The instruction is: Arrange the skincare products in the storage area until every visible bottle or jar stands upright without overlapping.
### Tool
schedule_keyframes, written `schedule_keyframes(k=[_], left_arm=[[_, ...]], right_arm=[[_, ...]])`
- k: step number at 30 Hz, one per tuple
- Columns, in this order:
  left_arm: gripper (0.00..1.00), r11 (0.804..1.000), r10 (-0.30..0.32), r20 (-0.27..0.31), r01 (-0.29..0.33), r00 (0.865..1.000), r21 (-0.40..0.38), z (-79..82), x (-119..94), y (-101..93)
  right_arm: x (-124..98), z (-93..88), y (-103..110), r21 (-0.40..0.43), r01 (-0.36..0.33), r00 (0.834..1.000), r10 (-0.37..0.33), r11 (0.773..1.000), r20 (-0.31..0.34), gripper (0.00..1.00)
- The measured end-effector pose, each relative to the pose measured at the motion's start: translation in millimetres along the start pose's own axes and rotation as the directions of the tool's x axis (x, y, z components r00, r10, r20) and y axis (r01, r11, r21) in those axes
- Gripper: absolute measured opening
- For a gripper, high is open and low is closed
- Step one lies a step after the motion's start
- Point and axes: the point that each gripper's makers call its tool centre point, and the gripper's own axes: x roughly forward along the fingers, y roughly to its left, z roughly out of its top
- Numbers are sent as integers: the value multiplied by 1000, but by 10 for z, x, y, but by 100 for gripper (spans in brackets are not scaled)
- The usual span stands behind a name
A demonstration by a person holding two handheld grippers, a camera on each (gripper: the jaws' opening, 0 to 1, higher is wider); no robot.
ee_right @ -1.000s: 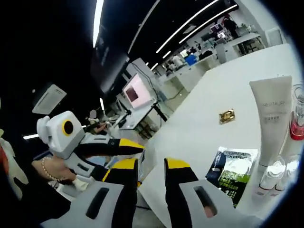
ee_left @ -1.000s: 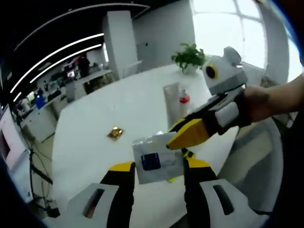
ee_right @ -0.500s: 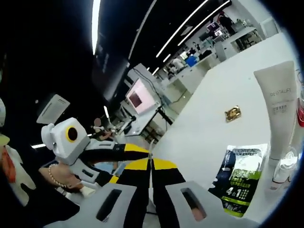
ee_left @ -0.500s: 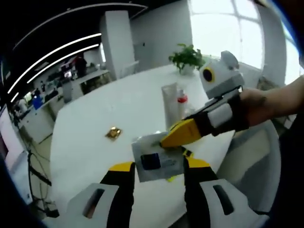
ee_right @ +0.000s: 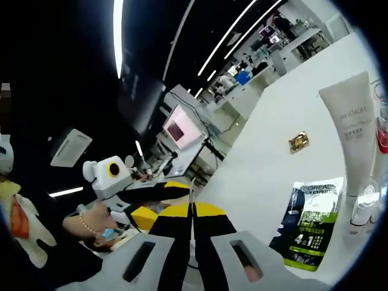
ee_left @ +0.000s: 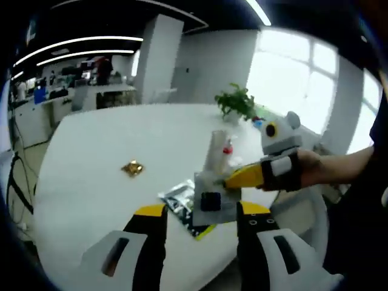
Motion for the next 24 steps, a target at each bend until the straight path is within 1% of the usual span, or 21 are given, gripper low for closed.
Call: schedule_keyframes(k=[1,2,3,4,5,6,7,8,10,11,12,13,14,15,18,19,20,21,22,23,24], left_arm=[[35,1000,-6,-1,6,1000,-7,-4,-9,7],[32,999,-39,14,40,999,-37,10,-25,-2],[31,996,-64,17,65,998,-58,10,-33,-25],[30,992,-98,22,99,995,-84,12,-41,-57],[29,984,-132,45,136,990,-118,23,-52,-58],[28,974,-164,54,170,985,-151,14,-55,-72],[27,967,-175,63,184,983,-176,8,-50,-62],[25,963,-167,66,177,984,-202,-12,-38,-9],[23,958,-183,60,192,981,-214,-53,-27,10],[23,942,-217,64,226,974,-246,-73,-18,-50],[23,933,-233,66,242,970,-267,-87,-15,-71],[24,916,-265,81,278,961,-289,-90,-9,-140],[23,905,-284,89,297,955,-304,-94,-7,-172],[21,901,-287,91,301,954,-313,-107,2,-195],[12,918,-264,82,277,961,-283,-140,21,-209],[10,917,-264,88,278,960,-284,-135,21,-222],[11,910,-263,104,282,959,-302,-110,27,-226],[9,890,-263,131,293,956,-349,-76,19,-218],[8,879,-271,151,309,951,-363,-46,8,-239],[6,876,-276,168,320,946,-361,-17,-6,-241],[5,875,-274,170,319,947,-364,-12,-8,-244]], right_arm=[[2,0,9,0,-5,1000,5,1000,-1,1],[13,-15,40,1,-18,1000,18,1000,-11,1],[25,-26,52,3,-23,1000,23,1000,-16,1],[30,-29,57,4,-24,1000,24,1000,-18,1],[38,-40,65,6,-27,999,27,1000,-24,1],[49,-49,86,8,-33,999,33,999,-26,1],[52,-50,97,11,-37,999,37,999,-27,1],[57,-49,113,12,-41,999,42,999,-25,1],[65,-47,138,15,-49,998,49,999,-25,1],[70,-46,152,15,-54,998,54,998,-24,1],[75,-46,154,15,-57,998,57,998,-24,1],[80,-49,166,18,-62,998,62,998,-24,1],[82,-51,174,19,-64,998,65,998,-23,1],[84,-52,176,22,-65,998,65,998,-22,1],[72,-45,180,18,-59,998,59,998,-15,1],[57,-38,178,12,-49,999,49,999,-11,1],[45,-31,171,8,-41,999,41,999,-7,1],[34,-19,172,7,-35,999,35,999,0,2],[22,4,165,-2,-25,1000,25,1000,15,2],[3,20,161,-1,-14,1000,14,1000,20,3],[-4,24,150,0,-6,1000,6,1000,19,4]])
